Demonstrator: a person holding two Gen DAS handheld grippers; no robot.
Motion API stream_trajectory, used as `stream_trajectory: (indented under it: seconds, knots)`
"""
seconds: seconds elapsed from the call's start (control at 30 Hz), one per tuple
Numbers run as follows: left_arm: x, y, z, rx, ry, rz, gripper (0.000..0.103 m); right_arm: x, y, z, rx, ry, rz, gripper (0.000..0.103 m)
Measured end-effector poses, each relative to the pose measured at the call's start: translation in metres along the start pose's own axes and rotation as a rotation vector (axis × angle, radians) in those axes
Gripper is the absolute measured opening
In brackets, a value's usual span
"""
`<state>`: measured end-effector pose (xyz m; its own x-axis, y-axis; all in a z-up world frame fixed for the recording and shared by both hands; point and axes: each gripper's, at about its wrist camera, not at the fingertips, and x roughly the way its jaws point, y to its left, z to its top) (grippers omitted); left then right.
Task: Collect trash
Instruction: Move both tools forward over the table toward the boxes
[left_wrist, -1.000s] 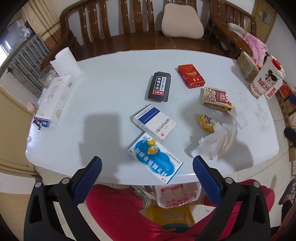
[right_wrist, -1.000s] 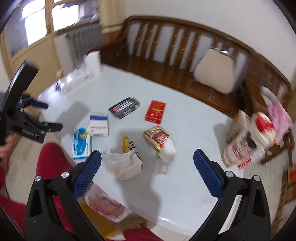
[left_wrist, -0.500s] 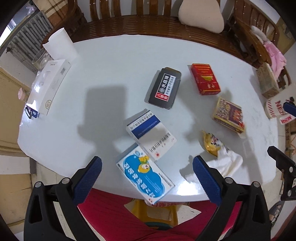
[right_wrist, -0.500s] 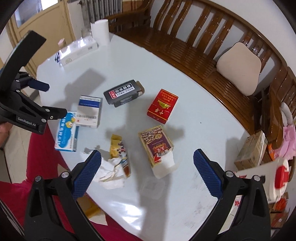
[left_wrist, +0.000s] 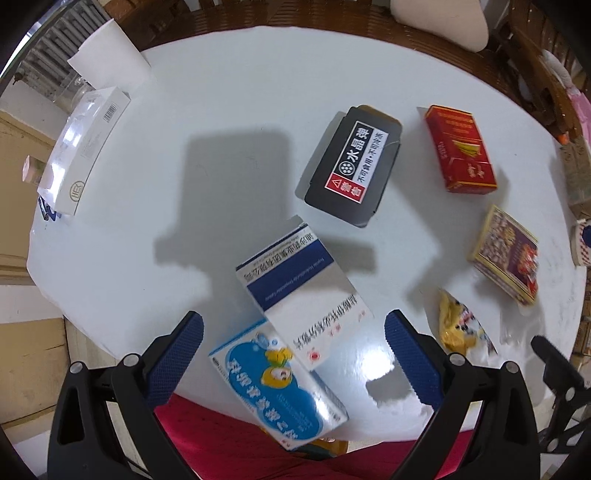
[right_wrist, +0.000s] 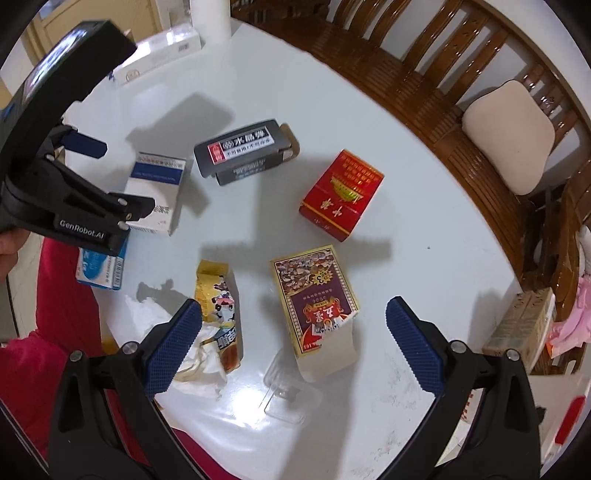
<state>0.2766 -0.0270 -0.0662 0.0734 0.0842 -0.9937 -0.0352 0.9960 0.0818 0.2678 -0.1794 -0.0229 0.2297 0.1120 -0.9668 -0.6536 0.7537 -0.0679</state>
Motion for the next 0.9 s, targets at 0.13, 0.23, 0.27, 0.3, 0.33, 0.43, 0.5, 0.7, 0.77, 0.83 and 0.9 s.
stream_trajectory:
  seconds: [0.13, 0.23, 0.27, 0.3, 0.33, 0.43, 0.5, 0.7, 0.77, 0.83, 0.9]
  knots:
    - [0.010, 0.003, 0.008, -0.031, 0.022, 0.000, 0.096, 0.016, -0.001, 0.005, -0.021, 0.035, -0.002, 0.098]
    - [0.016, 0.006, 0.013, -0.047, 0.035, 0.001, 0.096, 0.027, -0.002, 0.009, -0.037, 0.058, -0.001, 0.098]
    - [0.018, 0.006, 0.015, -0.050, 0.037, 0.001, 0.096, 0.030, -0.002, 0.010, -0.040, 0.065, -0.006, 0.098]
    - [0.021, 0.011, 0.016, -0.053, 0.035, -0.001, 0.096, 0.035, -0.004, 0.011, -0.042, 0.075, -0.009, 0.098]
    - [0.022, 0.011, 0.018, -0.055, 0.034, 0.001, 0.096, 0.039, -0.005, 0.012, -0.042, 0.082, -0.006, 0.098]
    - [0.027, 0.010, 0.021, -0.057, 0.049, 0.005, 0.096, 0.050, -0.007, 0.012, -0.041, 0.105, -0.007, 0.098]
    - [0.033, 0.014, 0.025, -0.066, 0.057, 0.003, 0.096, 0.056, -0.009, 0.012, -0.039, 0.119, -0.019, 0.098]
    - [0.046, 0.020, 0.034, -0.095, 0.073, -0.010, 0.096, 0.071, -0.014, 0.013, -0.025, 0.137, -0.025, 0.098]
    - [0.051, 0.022, 0.038, -0.100, 0.078, -0.004, 0.096, 0.074, -0.015, 0.012, -0.015, 0.140, -0.013, 0.098]
    - [0.054, 0.026, 0.035, -0.091, 0.082, -0.001, 0.096, 0.077, -0.016, 0.013, -0.015, 0.144, -0.017, 0.098]
    - [0.056, 0.025, 0.037, -0.087, 0.087, 0.003, 0.094, 0.080, -0.017, 0.014, -0.020, 0.149, -0.022, 0.098]
